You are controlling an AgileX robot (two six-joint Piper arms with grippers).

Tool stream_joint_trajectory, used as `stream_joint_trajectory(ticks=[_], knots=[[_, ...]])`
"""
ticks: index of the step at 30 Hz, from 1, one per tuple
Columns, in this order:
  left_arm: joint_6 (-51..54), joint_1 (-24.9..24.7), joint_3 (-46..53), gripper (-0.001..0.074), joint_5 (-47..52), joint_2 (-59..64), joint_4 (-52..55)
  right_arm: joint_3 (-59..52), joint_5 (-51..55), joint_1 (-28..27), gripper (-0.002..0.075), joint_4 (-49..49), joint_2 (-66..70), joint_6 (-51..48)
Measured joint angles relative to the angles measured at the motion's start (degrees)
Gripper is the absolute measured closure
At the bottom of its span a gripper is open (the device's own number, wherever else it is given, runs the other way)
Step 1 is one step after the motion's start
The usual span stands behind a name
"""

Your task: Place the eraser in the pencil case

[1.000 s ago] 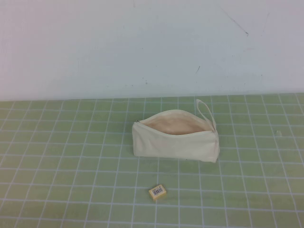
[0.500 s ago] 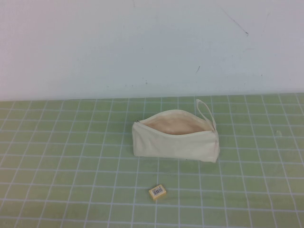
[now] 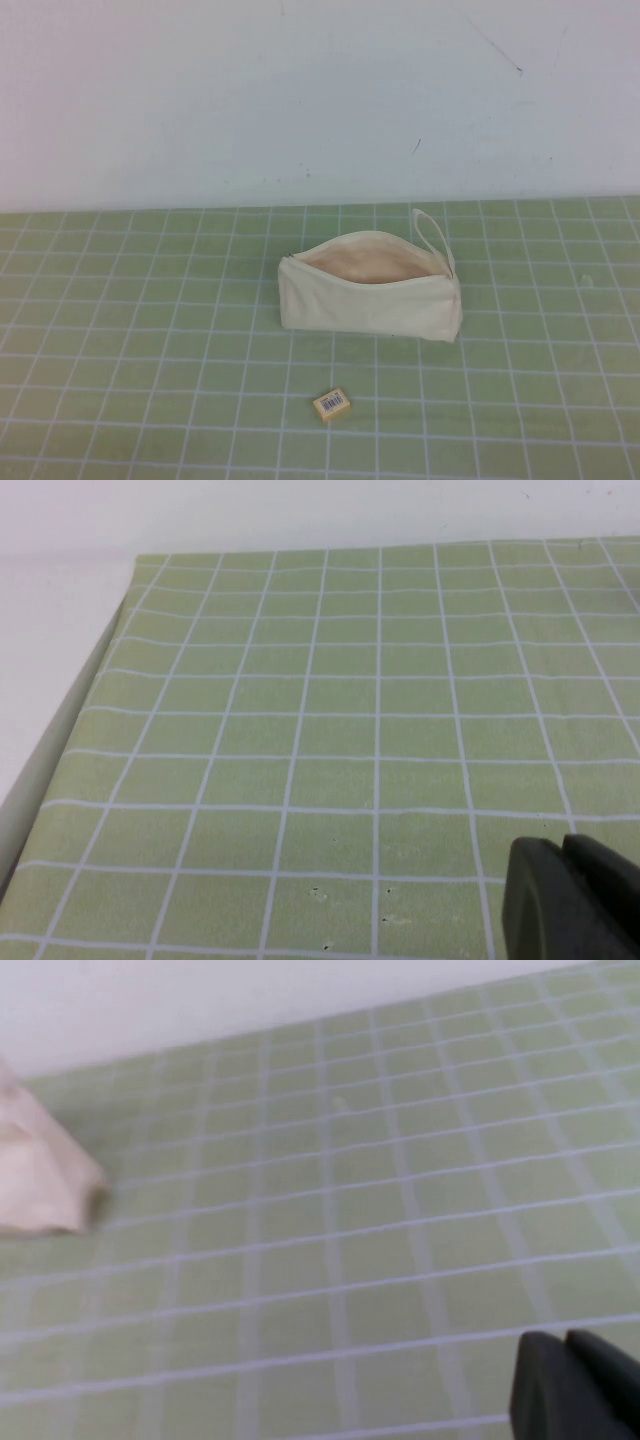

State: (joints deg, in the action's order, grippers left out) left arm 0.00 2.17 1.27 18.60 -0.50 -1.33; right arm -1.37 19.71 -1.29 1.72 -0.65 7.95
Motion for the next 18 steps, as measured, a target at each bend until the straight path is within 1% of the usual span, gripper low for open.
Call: stream_joint_trajectory(ticks=[2, 6, 9, 12, 18], knots=[[0.0, 0.0, 0.0, 0.0736, 0.0, 0.0, 0.0, -0.1, -0.4, 0.0, 0.0727, 7.1, 0.0, 0.9], [0.0, 0.0, 0.0, 0.0736, 0.0, 0.0, 0.0, -0.2, -1.5, 0.0, 0.0727, 28.5, 0.0, 4.4], [0.0, 0.0, 0.0, 0.0736, 0.0, 0.0, 0.0, -0.2, -2.3, 0.0, 0.0727, 39.0, 0.0, 5.2], [0.0, 0.0, 0.0, 0.0736, 0.0, 0.0, 0.0, -0.2, -3.3, 0.0, 0.0727, 42.4, 0.0, 5.4], [0.0, 0.0, 0.0, 0.0736, 0.0, 0.0, 0.0, -0.2, -3.2, 0.0, 0.0727, 43.6, 0.0, 4.4]])
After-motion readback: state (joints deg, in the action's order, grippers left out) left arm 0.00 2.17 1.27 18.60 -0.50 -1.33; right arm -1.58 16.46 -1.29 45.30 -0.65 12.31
